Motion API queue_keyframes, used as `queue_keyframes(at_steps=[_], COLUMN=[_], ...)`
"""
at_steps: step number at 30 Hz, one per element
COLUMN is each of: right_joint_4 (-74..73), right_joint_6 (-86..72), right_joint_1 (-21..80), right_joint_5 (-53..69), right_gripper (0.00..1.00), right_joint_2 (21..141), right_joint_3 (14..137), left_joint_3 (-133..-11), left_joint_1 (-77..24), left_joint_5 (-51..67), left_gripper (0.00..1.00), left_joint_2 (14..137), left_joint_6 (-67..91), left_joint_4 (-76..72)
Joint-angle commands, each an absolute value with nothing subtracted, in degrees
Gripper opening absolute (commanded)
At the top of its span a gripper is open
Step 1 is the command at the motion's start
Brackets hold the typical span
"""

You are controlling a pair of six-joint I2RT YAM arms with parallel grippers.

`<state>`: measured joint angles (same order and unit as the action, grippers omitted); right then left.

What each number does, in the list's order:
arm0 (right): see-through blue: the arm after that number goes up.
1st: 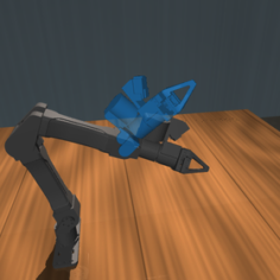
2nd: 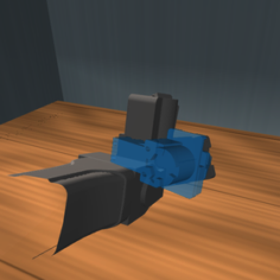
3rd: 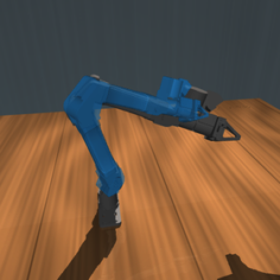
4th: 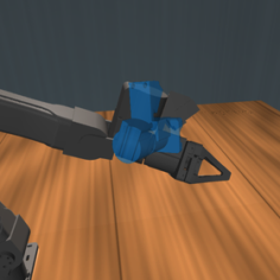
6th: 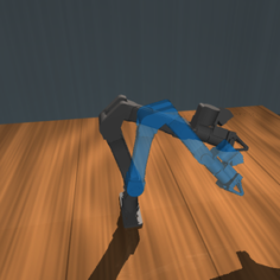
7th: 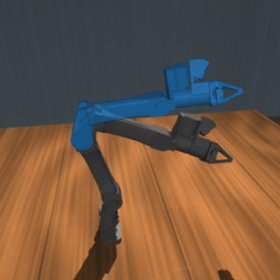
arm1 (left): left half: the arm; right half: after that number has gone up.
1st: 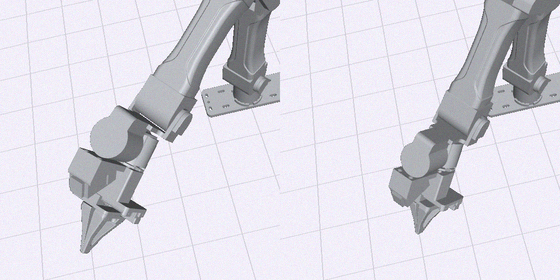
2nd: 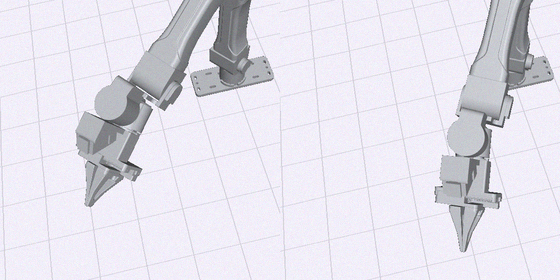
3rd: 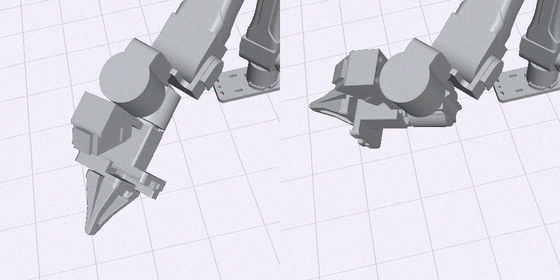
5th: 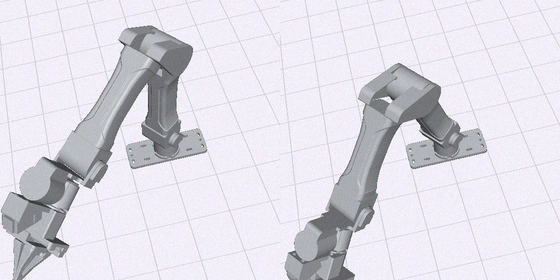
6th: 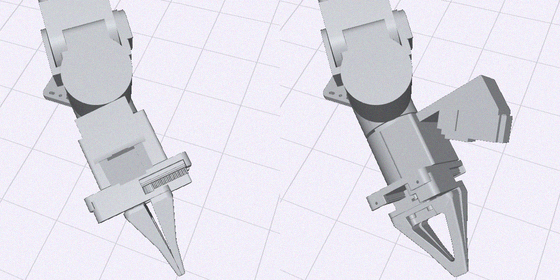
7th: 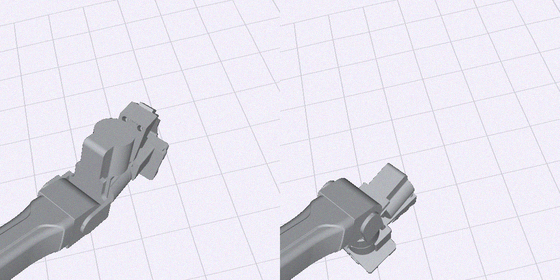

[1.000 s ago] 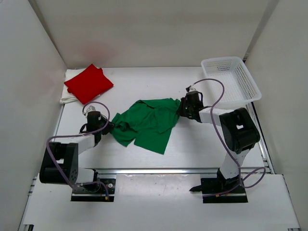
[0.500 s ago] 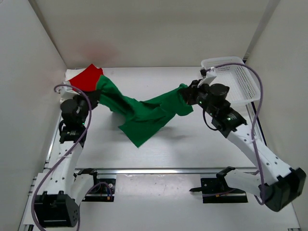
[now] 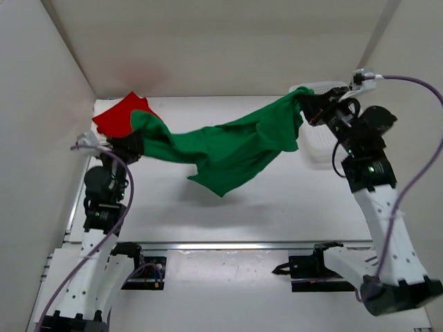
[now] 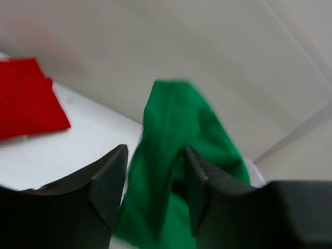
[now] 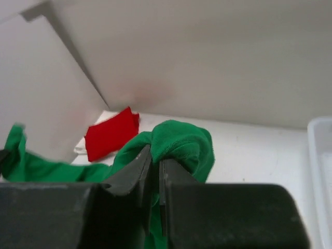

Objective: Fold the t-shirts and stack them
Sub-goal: Flatten out the tshirt

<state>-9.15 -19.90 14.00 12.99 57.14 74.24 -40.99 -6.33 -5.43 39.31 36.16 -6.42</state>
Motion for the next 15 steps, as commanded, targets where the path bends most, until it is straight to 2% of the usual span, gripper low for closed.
queue_keyframes(at_steps=[1, 6, 8, 9, 10, 11, 12, 14, 15], right_joint_4=[1.0, -1.3, -4.0, -4.7, -6.2, -8.3, -9.6, -11.5, -11.8], right_joint_6=[-29.5, -27.5, -26.3, -26.2, -25.1, -24.4, -23.0, -20.8, -20.0], right_joint_1=[5.6, 5.4, 6.5, 6.3, 6.8, 6.7, 7.1, 7.6, 8.5], right_joint_5=[31.6, 31.9, 31.4, 30.4, 28.5, 26.6, 25.2, 20.6, 19.2], right_gripper=[0.00, 0.00, 0.01, 0.05, 0.14, 0.20, 0.35, 0.56, 0.58], right_joint_2=[71.0, 94.7, 101.1, 103.6, 105.5, 106.0, 105.9, 103.0, 101.7], right_joint_3=[66.1, 77.8, 83.6, 85.8, 88.0, 88.8, 89.9, 88.9, 87.3], left_joint_3=[-28.1, -21.7, -19.5, -17.9, -16.6, -15.4, -14.7, -13.1, -12.7], left_joint_1=[-6.9, -5.6, -5.3, -5.1, -5.0, -6.0, -6.3, -7.4, -7.6], left_joint_5=[-14.5, -15.4, -15.6, -14.2, -12.8, -11.3, -10.5, -8.3, -8.0], left_gripper=[0.62, 0.83, 0.81, 0.76, 0.68, 0.66, 0.64, 0.65, 0.65], left_joint_2=[36.2, 37.4, 37.2, 37.6, 38.1, 38.8, 39.0, 41.1, 41.8], left_joint_6=[36.5, 44.0, 47.0, 47.4, 48.4, 48.7, 48.3, 47.9, 47.0], left_joint_4=[-12.3, -5.7, -3.8, -4.3, -4.2, -5.2, -5.9, -6.1, -6.5])
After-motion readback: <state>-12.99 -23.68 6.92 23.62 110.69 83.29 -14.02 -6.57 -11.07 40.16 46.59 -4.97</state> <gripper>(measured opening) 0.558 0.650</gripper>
